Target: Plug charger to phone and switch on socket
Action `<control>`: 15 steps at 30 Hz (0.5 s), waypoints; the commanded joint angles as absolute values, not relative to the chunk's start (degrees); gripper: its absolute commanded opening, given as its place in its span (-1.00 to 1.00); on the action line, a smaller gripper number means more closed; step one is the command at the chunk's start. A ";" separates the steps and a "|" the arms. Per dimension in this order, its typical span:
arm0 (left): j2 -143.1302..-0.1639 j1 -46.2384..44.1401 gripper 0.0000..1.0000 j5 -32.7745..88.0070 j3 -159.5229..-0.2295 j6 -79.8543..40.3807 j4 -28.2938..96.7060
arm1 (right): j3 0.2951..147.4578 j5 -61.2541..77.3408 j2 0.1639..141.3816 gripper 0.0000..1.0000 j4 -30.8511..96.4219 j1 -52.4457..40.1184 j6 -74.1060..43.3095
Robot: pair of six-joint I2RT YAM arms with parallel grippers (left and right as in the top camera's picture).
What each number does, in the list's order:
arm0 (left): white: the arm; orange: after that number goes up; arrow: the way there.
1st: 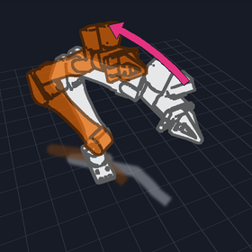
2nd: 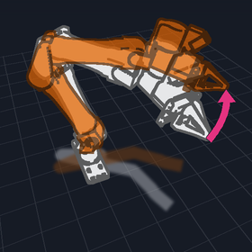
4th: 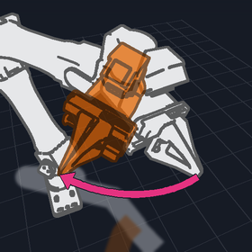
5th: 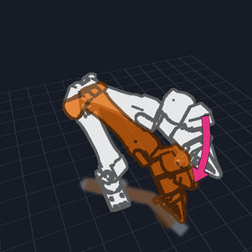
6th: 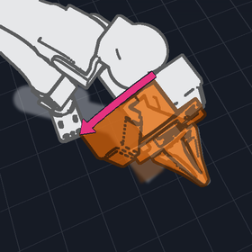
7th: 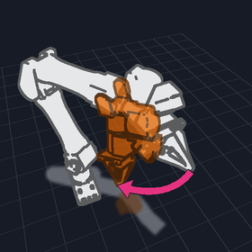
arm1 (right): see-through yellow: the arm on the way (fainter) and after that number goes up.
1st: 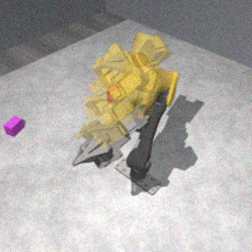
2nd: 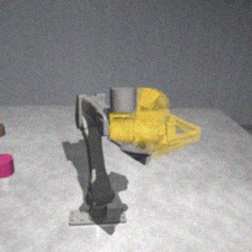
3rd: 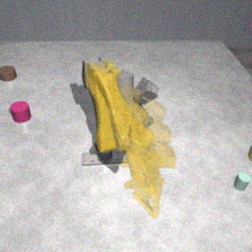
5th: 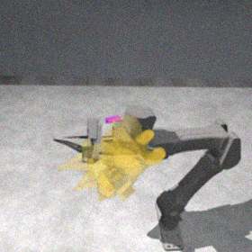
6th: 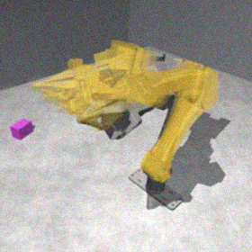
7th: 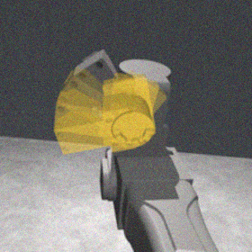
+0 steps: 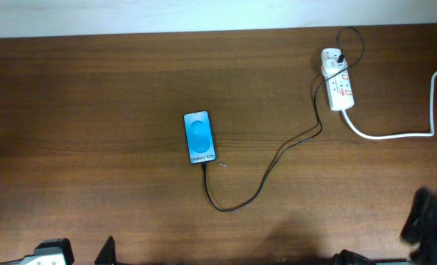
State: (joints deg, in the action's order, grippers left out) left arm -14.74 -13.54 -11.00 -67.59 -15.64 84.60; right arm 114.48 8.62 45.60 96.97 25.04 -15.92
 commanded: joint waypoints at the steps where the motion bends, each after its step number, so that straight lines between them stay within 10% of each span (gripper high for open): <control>1: -14.44 -13.85 0.99 -11.49 -67.48 -16.23 84.49 | 112.18 8.56 39.79 0.97 97.32 24.73 -15.40; 15: -14.41 -13.85 0.99 -11.49 -67.48 -16.23 84.49 | 110.85 14.66 32.12 0.97 97.32 24.73 -4.51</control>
